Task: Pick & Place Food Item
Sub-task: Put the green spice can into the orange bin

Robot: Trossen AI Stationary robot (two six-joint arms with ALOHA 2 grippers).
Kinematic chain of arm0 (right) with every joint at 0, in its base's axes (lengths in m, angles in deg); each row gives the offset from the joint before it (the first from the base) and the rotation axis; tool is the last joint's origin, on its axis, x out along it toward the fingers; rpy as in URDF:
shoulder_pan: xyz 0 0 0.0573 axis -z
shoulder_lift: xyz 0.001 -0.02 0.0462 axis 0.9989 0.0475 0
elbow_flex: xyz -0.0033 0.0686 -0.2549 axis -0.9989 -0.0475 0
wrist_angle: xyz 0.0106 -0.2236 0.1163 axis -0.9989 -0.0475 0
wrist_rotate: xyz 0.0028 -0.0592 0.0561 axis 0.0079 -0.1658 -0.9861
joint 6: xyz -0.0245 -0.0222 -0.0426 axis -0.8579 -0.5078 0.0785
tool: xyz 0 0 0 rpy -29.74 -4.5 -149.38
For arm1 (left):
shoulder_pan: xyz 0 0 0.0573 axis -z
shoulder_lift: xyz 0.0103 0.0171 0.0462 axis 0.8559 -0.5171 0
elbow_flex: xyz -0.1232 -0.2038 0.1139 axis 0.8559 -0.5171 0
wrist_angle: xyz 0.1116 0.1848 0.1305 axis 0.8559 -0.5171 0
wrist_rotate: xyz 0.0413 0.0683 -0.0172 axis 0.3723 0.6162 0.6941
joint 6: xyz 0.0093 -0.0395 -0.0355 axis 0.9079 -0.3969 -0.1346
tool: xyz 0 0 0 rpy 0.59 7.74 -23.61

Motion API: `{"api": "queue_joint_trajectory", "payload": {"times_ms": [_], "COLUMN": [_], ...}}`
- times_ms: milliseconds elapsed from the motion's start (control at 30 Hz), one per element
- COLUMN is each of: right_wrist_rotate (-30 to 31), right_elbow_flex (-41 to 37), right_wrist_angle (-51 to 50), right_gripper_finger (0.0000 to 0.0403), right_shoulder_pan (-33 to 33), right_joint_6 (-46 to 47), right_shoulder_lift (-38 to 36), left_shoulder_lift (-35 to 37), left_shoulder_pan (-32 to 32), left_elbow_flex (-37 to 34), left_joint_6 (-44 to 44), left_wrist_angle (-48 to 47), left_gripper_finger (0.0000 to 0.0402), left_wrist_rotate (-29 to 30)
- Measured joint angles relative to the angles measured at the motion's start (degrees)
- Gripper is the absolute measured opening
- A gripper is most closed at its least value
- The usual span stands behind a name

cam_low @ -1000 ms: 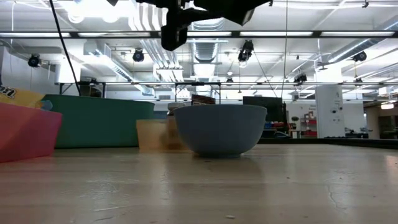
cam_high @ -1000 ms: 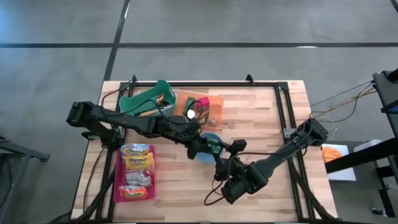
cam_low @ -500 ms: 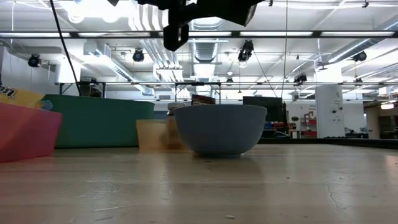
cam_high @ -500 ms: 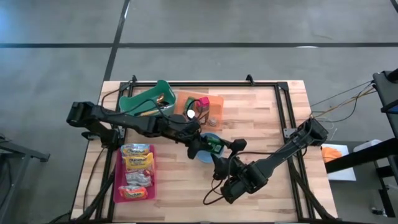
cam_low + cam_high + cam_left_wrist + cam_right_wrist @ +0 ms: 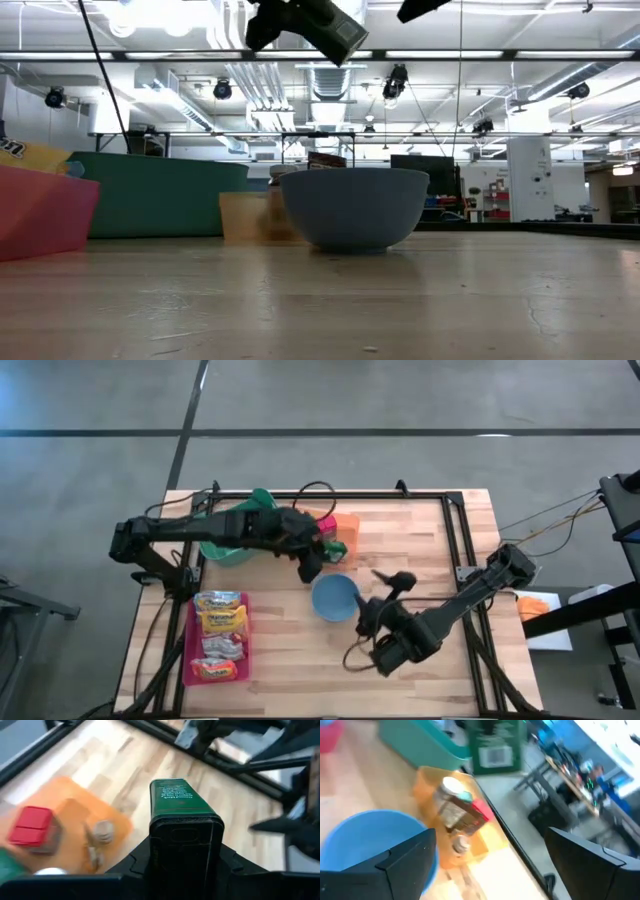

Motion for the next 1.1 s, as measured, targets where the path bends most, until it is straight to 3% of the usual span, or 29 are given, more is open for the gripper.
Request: {"api": "queue_joint_trajectory", "payload": {"times_ms": [200, 400, 533, 700, 833, 1100], "right_wrist_rotate": [-3.8, -5.7, -6.0, -0.9, -1.3, -3.3], "right_elbow_flex": [-2.0, -5.1, -5.5, -5.4, -6.1, -11.7], "right_wrist_angle": [-5.2, -5.4, -7.0, -8.1, -8.8, -8.8], "right_gripper_finger": [0.0370, 0.0370, 0.0370, 0.0370, 0.0370, 0.0370], "right_shoulder_pan": [-0.1, 0.0, 0.0, 0.9, 2.4, 6.4], "right_joint_6": [13.3, 12.4, 3.9, 10.6, 11.6, 12.6], "right_shoulder_lift": [-4.3, -6.4, -6.9, -8.4, -10.7, -16.5], "left_shoulder_lift": [-6.7, -16.6, -21.6, -26.3, -29.4, -34.6], "left_shoulder_pan": [-8.5, -14.5, -17.5, -19.6, -20.1, -20.6], "left_elbow_flex": [10.4, 19.8, 25.6, 31.0, 33.4, 36.9], "left_joint_6": [3.1, 9.3, 16.6, 28.1, 36.8, 41.0], "left_wrist_angle": [-12.0, -20.2, -21.6, -22.9, -24.4, -22.3], "left_gripper_finger": [0.0109, 0.0109, 0.0109, 0.0109, 0.0109, 0.0109], "left_wrist_rotate": [0.0, -0.5, -0.6, -4.8, -5.1, -4.4]}}
